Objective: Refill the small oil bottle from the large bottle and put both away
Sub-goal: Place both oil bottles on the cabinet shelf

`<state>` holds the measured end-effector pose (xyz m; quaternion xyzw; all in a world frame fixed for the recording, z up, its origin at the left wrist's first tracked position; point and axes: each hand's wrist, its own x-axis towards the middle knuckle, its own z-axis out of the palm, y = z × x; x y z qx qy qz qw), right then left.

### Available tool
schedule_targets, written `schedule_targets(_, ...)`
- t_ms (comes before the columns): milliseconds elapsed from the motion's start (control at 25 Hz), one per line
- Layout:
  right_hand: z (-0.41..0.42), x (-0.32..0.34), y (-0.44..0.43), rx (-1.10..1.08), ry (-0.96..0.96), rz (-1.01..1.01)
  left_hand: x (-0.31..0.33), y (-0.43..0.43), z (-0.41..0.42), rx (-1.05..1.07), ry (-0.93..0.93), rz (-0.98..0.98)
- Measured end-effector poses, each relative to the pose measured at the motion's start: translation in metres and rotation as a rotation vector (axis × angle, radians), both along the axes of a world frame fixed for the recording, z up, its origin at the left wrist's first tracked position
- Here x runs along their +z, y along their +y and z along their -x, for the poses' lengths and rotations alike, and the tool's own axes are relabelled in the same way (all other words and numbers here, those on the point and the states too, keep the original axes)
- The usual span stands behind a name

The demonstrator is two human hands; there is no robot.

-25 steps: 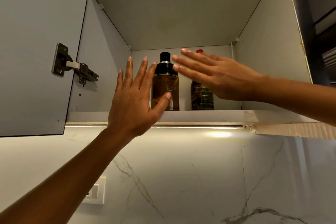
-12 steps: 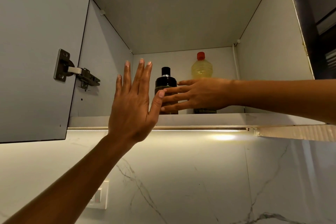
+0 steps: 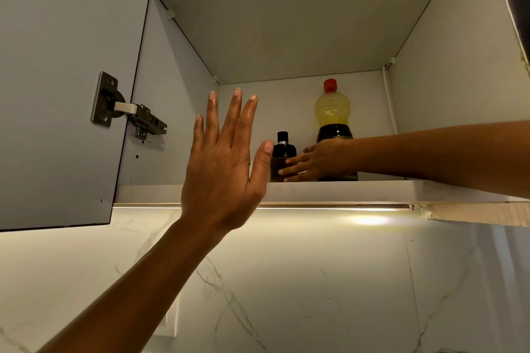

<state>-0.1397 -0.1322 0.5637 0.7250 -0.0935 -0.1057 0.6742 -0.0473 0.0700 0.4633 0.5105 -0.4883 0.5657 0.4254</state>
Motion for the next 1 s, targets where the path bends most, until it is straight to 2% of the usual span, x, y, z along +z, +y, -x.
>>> schedule_targets(280,-0.008,-0.007,-0.003,-0.058,-0.018,-0.089,0.000,0.000,-0.001,0.049,0.000,-0.017)
schedule_targets(440,-0.001,-0.004,0.007,0.001,-0.058,-0.113,0.000,0.001,0.001,0.061,0.016,-0.044)
schedule_targets(640,0.037,0.004,0.044,0.098,-0.260,-0.136,0.000,0.001,0.001,0.062,0.043,-0.078)
schedule_targets(840,0.094,-0.015,0.109,0.219,-0.498,-0.283,-0.016,0.014,0.009,0.046,0.197,-0.234)
schedule_targets(1000,0.132,-0.045,0.159,0.293,-0.555,-0.305,-0.056,0.048,0.031,0.014,0.151,-0.424)
